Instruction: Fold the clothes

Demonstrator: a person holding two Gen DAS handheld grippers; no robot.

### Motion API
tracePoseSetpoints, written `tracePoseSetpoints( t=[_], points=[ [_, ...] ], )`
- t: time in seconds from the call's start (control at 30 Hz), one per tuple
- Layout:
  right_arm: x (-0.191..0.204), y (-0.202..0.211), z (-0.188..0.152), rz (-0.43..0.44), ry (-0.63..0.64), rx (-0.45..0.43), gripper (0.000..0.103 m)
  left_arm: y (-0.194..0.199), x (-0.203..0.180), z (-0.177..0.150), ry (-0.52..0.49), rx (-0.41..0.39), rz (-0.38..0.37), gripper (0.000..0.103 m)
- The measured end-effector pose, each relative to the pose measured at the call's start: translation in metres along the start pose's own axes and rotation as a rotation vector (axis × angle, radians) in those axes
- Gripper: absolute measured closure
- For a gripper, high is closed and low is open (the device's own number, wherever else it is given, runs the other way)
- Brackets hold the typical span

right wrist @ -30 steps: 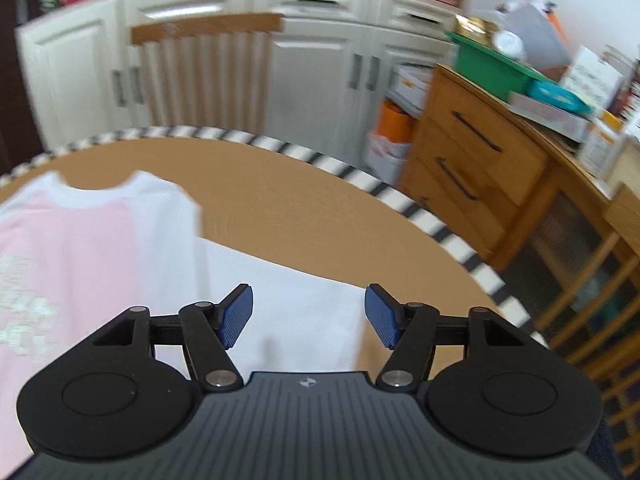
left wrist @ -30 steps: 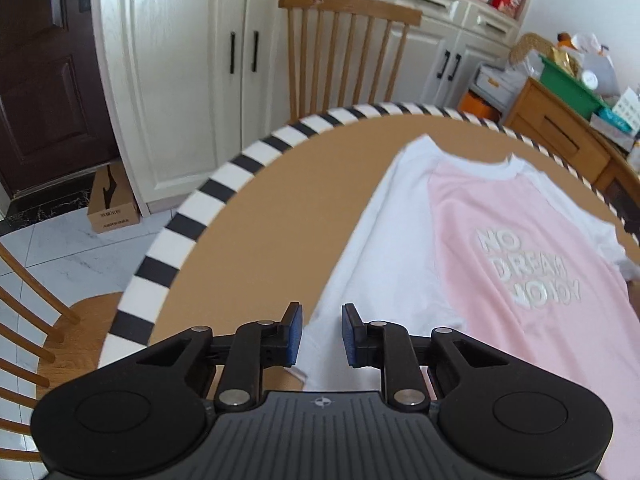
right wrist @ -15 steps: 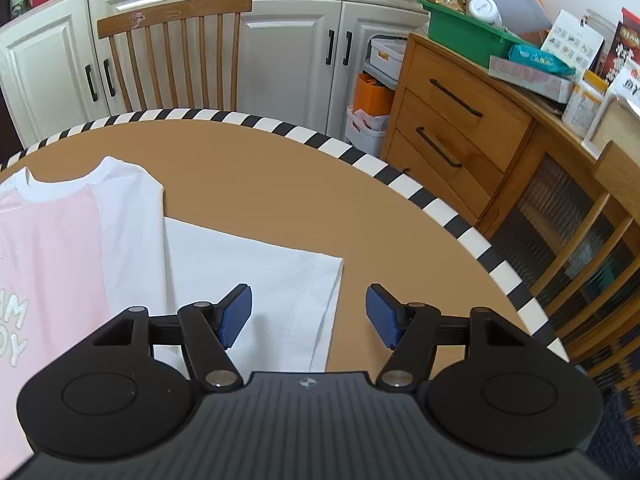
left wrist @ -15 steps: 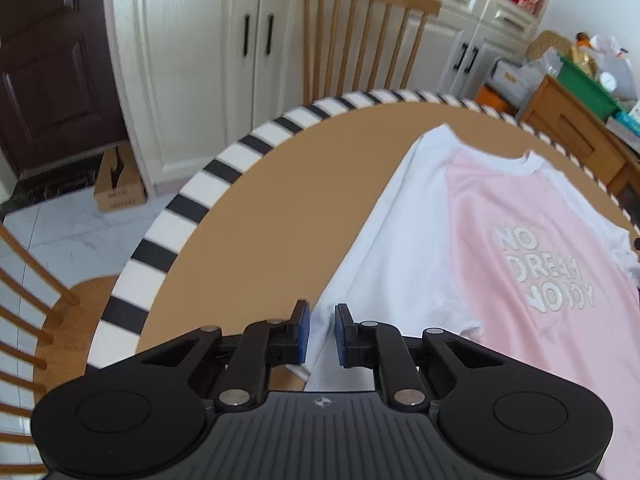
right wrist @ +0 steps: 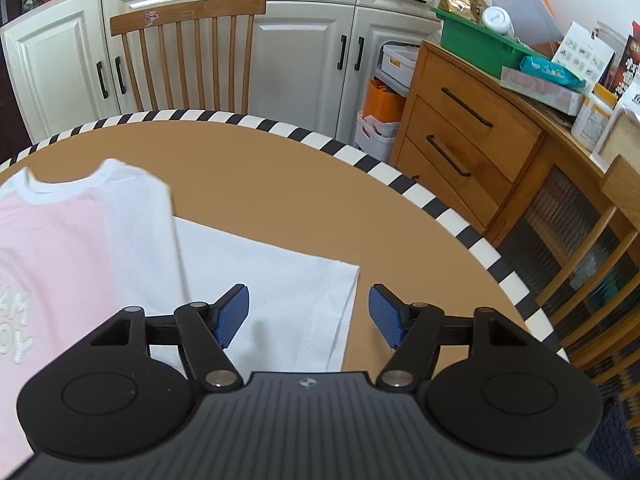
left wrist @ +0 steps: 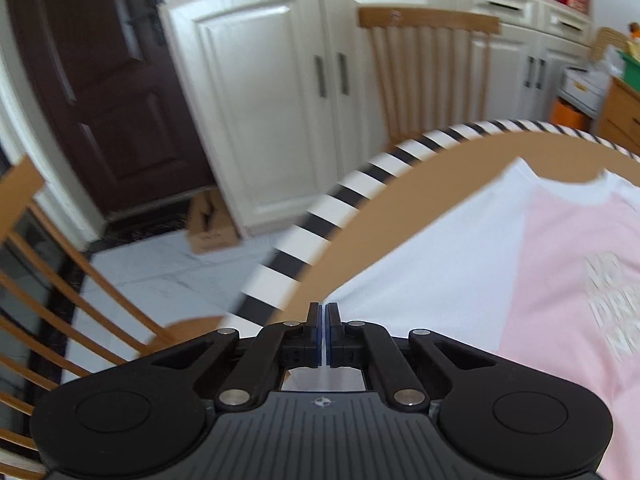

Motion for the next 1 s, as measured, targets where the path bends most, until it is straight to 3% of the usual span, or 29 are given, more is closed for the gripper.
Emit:
tracePoseSetpoints(
  t=[0.1, 0.23, 0.33, 0.37, 0.4, 0.43, 0.53, 0.57, 0.6, 0.67, 0.73, 0.87, 1.0],
  points=[
    [-0.004, -0.006, 0.003, -0.015, 0.000, 0.014, 0.035, -0.013, 0.017, 0.012, -0.021, -0.039, 0.106, 0.102],
    [-0.011, -0.024, 0.006, -0.030, -0.051, 0.060, 0.036, -0.034, 0.017, 0.016, -0.037, -0.011, 0.104, 0.101],
    [-0.014, -0.036, 0.006, -0.040, -0.084, 0.094, 0.046, -0.033, 0.014, 0.012, -0.028, -0.010, 0.101, 0.100],
    [-0.015, -0.038, 0.006, -0.024, -0.104, 0.095, 0.059, -0.030, 0.014, 0.010, -0.024, -0.010, 0.100, 0.099],
    [-0.017, -0.039, 0.007, -0.006, -0.126, 0.099, 0.086, -0.027, 0.016, 0.006, -0.018, -0.005, 0.099, 0.098],
    [-0.019, -0.040, 0.009, -0.024, -0.121, 0.107, 0.096, -0.024, 0.018, 0.002, -0.013, -0.001, 0.098, 0.097],
    [-0.027, -0.036, 0.010, -0.131, -0.065, 0.111, 0.094, -0.004, 0.031, -0.012, 0.048, 0.022, 0.081, 0.094],
    [-0.029, -0.028, 0.011, -0.140, -0.073, 0.098, 0.084, 0.008, 0.036, -0.018, 0.083, 0.028, 0.057, 0.087],
    [-0.027, -0.014, 0.012, -0.115, -0.082, 0.066, 0.067, 0.022, 0.039, -0.024, 0.117, 0.030, 0.028, 0.082],
    [-0.010, 0.025, 0.007, 0.007, -0.037, -0.021, 0.044, 0.059, 0.042, -0.042, 0.181, 0.019, -0.050, 0.069],
    [0.014, 0.065, -0.013, 0.119, 0.042, -0.047, 0.043, 0.098, 0.037, -0.064, 0.211, 0.019, -0.118, 0.062],
    [0.051, 0.139, -0.090, 0.310, 0.118, 0.006, 0.041, 0.180, 0.003, -0.122, 0.179, 0.036, -0.234, 0.042],
    [0.069, 0.202, -0.181, 0.356, 0.137, 0.061, 0.036, 0.248, -0.046, -0.188, 0.021, 0.024, -0.247, 0.025]
  ],
)
Point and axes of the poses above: each gripper's, at about its wrist camera, not at the fingertips, and y roughly against the way its jaws point, x to its left, z to its top, the point moved 7 cm from there along -y, roughly the way its jaws point, and after that the axes turned 9 degrees about z, right-handed, at the moved point
